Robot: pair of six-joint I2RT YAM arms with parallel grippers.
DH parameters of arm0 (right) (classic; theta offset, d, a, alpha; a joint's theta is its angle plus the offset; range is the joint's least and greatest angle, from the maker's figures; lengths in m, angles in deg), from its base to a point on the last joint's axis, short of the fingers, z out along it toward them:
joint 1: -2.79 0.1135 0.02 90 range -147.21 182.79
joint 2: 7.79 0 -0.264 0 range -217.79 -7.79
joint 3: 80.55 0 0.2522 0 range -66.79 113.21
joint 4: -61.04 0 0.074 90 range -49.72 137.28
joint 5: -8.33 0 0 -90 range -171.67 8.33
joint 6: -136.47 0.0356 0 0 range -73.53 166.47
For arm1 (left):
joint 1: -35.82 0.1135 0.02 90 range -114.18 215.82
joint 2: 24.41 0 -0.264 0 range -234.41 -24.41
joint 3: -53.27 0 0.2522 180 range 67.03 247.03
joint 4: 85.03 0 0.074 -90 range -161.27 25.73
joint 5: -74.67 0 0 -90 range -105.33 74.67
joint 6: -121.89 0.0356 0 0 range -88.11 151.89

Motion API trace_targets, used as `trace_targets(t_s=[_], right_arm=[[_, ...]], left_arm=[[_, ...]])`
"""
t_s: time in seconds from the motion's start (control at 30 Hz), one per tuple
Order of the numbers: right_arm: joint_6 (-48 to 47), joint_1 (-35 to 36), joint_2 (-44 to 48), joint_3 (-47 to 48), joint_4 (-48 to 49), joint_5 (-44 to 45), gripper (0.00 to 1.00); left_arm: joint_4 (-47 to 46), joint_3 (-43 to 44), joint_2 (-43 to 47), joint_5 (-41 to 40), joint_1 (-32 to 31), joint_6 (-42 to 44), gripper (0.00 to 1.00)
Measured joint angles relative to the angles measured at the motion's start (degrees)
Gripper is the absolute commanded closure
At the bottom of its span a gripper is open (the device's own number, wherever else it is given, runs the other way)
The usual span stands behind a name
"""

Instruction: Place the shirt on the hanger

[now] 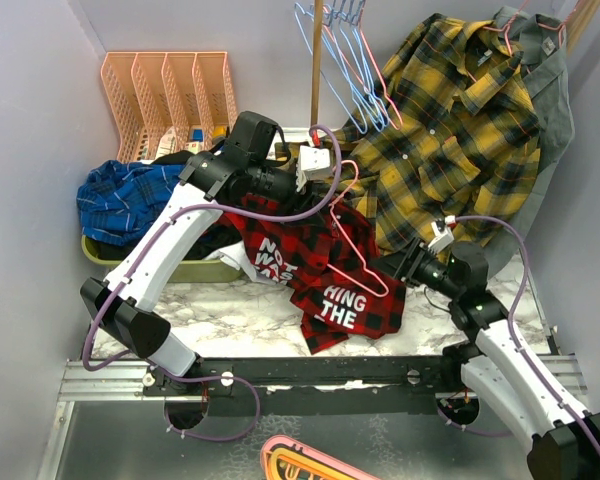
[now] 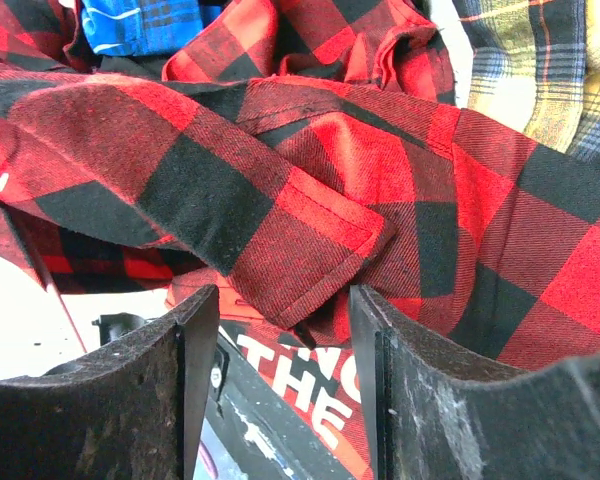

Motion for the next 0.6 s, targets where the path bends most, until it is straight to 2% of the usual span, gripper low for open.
trace_targets(t_s=[0.13,0.2,0.27,0.4,0.43,0.6], right_arm=[[-0.1,0.0,-1.4,0.0,0.4,-0.2,0.51],[0.1,0.0,-2.0,0.0,1.0,-0.5,0.57],[0.3,0.0,-2.4,0.0,2.2,-0.9,0.67],[0.4,0.0,-4.2,0.0,4.5,-1.3,0.95],[0.3,0.0,-4.7,0.1,4.6,-1.3,0.99],[-1.0,0.0,-4.7,1.2,3.9,-0.5,0.99]], left_arm=[[-0.2,0.0,0.0,0.0,0.0,-0.1,1.00],[-0.3,0.0,0.0,0.0,0.0,-0.1,1.00],[-0.4,0.0,0.0,0.0,0.0,-0.2,1.00],[-0.5,0.0,0.0,0.0,0.0,-0.4,1.00],[-0.6,0.0,0.0,0.0,0.0,-0.5,1.00],[-0.9,0.0,0.0,-0.5,0.0,-0.5,1.00]])
